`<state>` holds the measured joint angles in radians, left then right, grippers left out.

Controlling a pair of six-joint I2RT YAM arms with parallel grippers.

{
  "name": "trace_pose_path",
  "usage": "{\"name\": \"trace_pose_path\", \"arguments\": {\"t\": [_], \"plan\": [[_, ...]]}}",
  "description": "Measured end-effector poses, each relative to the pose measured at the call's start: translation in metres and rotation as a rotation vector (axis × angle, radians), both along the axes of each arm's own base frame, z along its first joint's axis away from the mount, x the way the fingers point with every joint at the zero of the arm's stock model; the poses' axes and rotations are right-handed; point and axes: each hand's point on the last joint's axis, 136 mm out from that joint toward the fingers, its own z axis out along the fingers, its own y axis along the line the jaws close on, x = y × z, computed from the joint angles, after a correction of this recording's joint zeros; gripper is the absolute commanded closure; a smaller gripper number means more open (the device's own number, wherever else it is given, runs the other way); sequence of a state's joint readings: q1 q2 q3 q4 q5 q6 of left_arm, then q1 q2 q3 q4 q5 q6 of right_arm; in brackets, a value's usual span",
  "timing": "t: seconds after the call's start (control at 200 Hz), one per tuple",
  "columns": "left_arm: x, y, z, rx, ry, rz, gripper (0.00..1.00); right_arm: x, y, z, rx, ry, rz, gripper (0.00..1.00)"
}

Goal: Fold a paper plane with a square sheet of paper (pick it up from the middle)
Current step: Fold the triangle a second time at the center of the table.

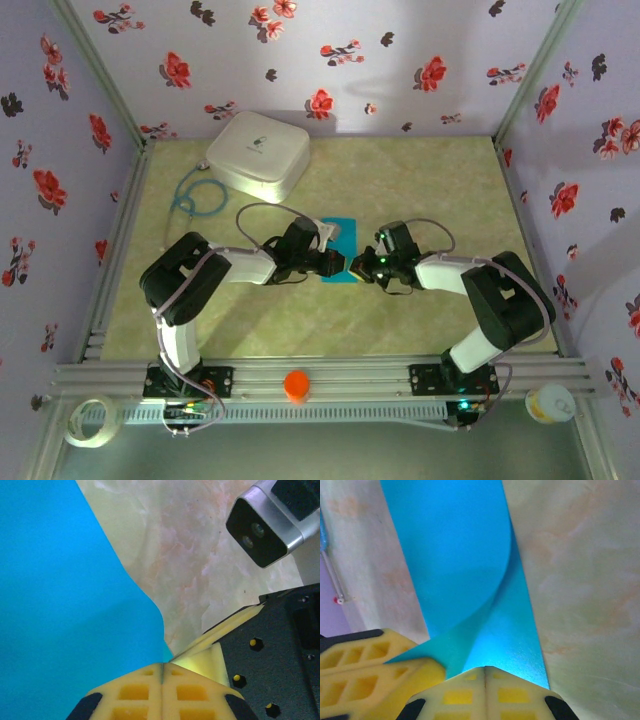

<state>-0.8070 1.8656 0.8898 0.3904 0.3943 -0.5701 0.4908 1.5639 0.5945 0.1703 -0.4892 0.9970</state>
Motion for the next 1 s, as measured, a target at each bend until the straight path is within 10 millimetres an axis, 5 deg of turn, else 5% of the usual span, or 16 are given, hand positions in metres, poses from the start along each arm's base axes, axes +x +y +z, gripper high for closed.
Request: {"name": "trace_pose_path", "arguments": {"t": [0.26,0.67,1.0], "plan": [[0.001,0.000,0.000,0.001,0.002,0.005,1.00,-0.004,-0.002,-0.019,-0.024,0.049,-0.019,1.00],[0.020,0.005,0.007,0.013,-0.034,0.035,1.00,-0.007,-0.008,-0.019,-0.082,0.016,0.058,1.00],[0.020,0.012,-0.005,0.063,-0.027,0.038,1.00,-0.009,-0.012,-0.019,-0.106,0.021,0.083,1.00]]}}
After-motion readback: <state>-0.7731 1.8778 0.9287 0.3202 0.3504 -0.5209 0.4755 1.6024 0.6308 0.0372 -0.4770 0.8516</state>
